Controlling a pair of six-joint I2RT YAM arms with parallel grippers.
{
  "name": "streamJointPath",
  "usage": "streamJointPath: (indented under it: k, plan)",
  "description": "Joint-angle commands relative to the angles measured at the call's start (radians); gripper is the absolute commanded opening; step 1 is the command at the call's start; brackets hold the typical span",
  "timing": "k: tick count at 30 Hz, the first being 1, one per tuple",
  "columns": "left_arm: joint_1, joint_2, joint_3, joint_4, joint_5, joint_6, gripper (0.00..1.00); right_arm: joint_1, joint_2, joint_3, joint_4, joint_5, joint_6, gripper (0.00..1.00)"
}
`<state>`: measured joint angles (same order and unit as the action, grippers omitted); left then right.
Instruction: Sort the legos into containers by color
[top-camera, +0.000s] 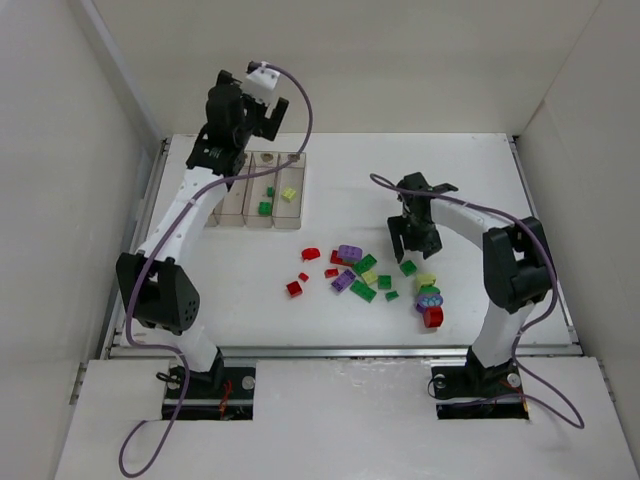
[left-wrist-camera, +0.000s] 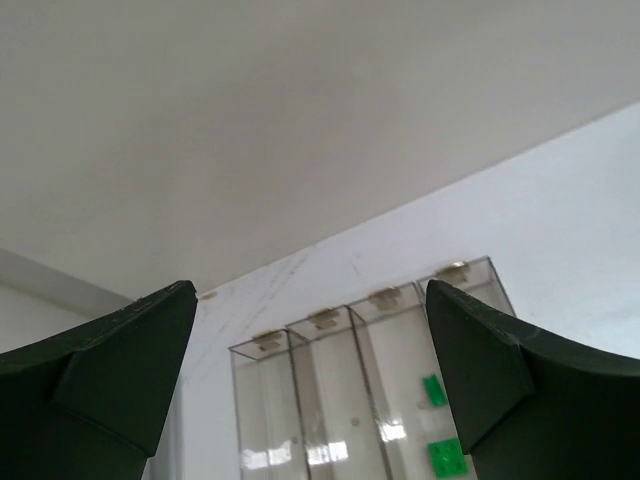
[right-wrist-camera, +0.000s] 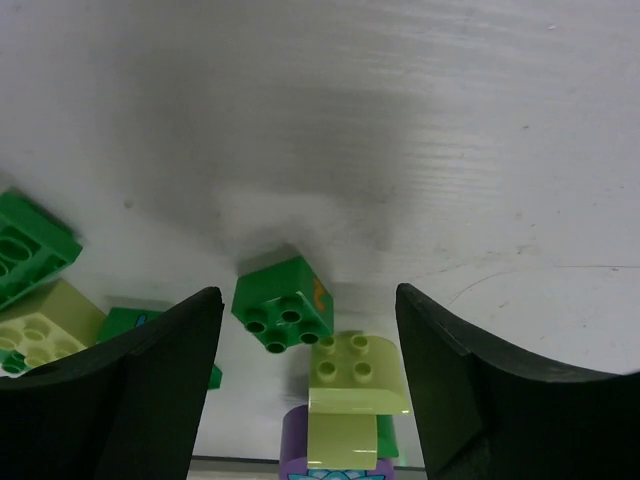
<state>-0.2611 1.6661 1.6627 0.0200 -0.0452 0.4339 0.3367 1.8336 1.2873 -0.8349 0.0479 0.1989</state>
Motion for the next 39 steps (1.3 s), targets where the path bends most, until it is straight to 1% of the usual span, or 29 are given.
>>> streamJointPath:
  k: [1,5,7,12,13,14,15,16,18,19,20,21,22,23,24,26,27,28,29,30,31,32,33,34,35,36,37,38,39]
  plan:
    - [-0.026,-0.017,-0.056,-0.051,0.015,-0.029,0.97,0.047,-0.021,0.007,-0.013,0.004,-0.065,0.75]
    - [-0.026,-0.017,-0.081,-0.051,-0.008,-0.029,0.96,0.047,0.036,-0.002,-0.013,-0.006,-0.078,0.68]
    - [-0.026,-0.017,-0.081,-0.051,-0.008,-0.038,0.96,0.047,0.045,-0.011,-0.013,-0.029,-0.087,0.68]
    - [-0.026,-0.017,-0.081,-0.051,-0.008,-0.038,0.94,0.065,0.046,-0.022,-0.024,-0.008,-0.066,0.69]
    - [-0.026,-0.017,-0.081,-0.051,-0.008,-0.038,0.93,0.065,0.046,-0.022,-0.024,-0.008,-0.065,0.64]
    - [-0.026,-0.017,-0.072,-0.051,0.001,-0.038,0.93,0.065,0.056,-0.022,-0.014,0.003,-0.065,0.56]
    - [-0.026,-0.017,-0.072,-0.051,0.001,-0.038,0.92,0.065,0.056,-0.022,-0.013,0.003,-0.056,0.36]
    - [-0.026,-0.017,-0.072,-0.051,0.017,-0.038,0.9,0.065,0.056,-0.013,-0.013,0.022,-0.056,0.26]
    - [-0.026,-0.017,-0.061,-0.087,0.059,-0.026,0.89,0.065,0.044,0.001,-0.013,0.043,-0.046,0.12]
    - [-0.026,-0.017,-0.034,-0.116,0.146,-0.008,0.88,0.065,0.044,0.018,-0.013,0.053,-0.033,0.01]
    - [-0.026,-0.017,-0.02,-0.206,0.212,0.064,0.88,0.065,0.032,0.03,-0.013,0.062,-0.033,0.0]
    - [-0.035,-0.017,-0.006,-0.263,0.288,0.127,0.88,0.065,0.023,0.068,-0.032,0.063,-0.033,0.0]
    - [-0.035,-0.017,0.006,-0.328,0.427,0.199,0.93,0.056,0.001,0.093,-0.032,0.047,-0.014,0.0]
    - [-0.035,-0.017,0.006,-0.424,0.471,0.266,1.0,0.035,-0.013,0.124,-0.041,0.002,-0.004,0.0]
    - [-0.061,-0.043,0.006,-0.452,0.493,0.369,1.0,0.019,-0.046,0.192,-0.041,-0.032,0.025,0.0]
    - [-0.081,-0.063,-0.036,-0.466,0.502,0.437,1.0,-0.011,-0.079,0.266,-0.018,-0.112,0.077,0.0]
    - [-0.081,-0.075,-0.058,-0.442,0.502,0.463,1.0,-0.033,-0.094,0.3,0.003,-0.203,0.108,0.0]
    - [-0.093,-0.115,-0.085,-0.405,0.514,0.492,1.0,-0.033,-0.111,0.352,0.075,-0.248,0.14,0.0]
    - [-0.093,-0.144,-0.127,-0.341,0.524,0.493,1.0,-0.042,-0.146,0.371,0.121,-0.287,0.214,0.0]
    - [-0.093,-0.176,-0.23,-0.174,0.524,0.493,1.0,-0.042,-0.163,0.385,0.173,-0.365,0.258,0.0]
    - [-0.105,-0.239,-0.285,-0.082,0.524,0.493,1.0,-0.042,-0.18,0.397,0.233,-0.402,0.301,0.0]
    - [-0.119,-0.27,-0.338,0.01,0.524,0.511,1.0,-0.042,-0.21,0.397,0.357,-0.436,0.395,0.0]
    - [-0.13,-0.296,-0.436,0.102,0.524,0.522,1.0,-0.042,-0.223,0.397,0.423,-0.468,0.442,0.0]
    - [-0.144,-0.318,-0.475,0.267,0.524,0.522,1.0,-0.042,-0.232,0.388,0.486,-0.527,0.491,0.0]
    - [-0.159,-0.333,-0.5,0.331,0.524,0.522,1.0,-0.042,-0.232,0.376,0.59,-0.548,0.543,0.0]
    - [-0.196,-0.333,-0.5,0.368,0.513,0.502,1.0,-0.042,-0.232,0.376,0.62,-0.563,0.626,0.0]
    - [-0.211,-0.333,-0.477,0.385,0.502,0.47,1.0,-0.033,-0.232,0.376,0.64,-0.585,0.654,0.0]
    - [-0.225,-0.31,-0.445,0.374,0.502,0.423,1.0,-0.033,-0.232,0.395,0.651,-0.594,0.671,0.0]
    - [-0.237,-0.293,-0.366,0.342,0.514,0.294,1.0,-0.006,-0.218,0.406,0.651,-0.594,0.671,0.0]
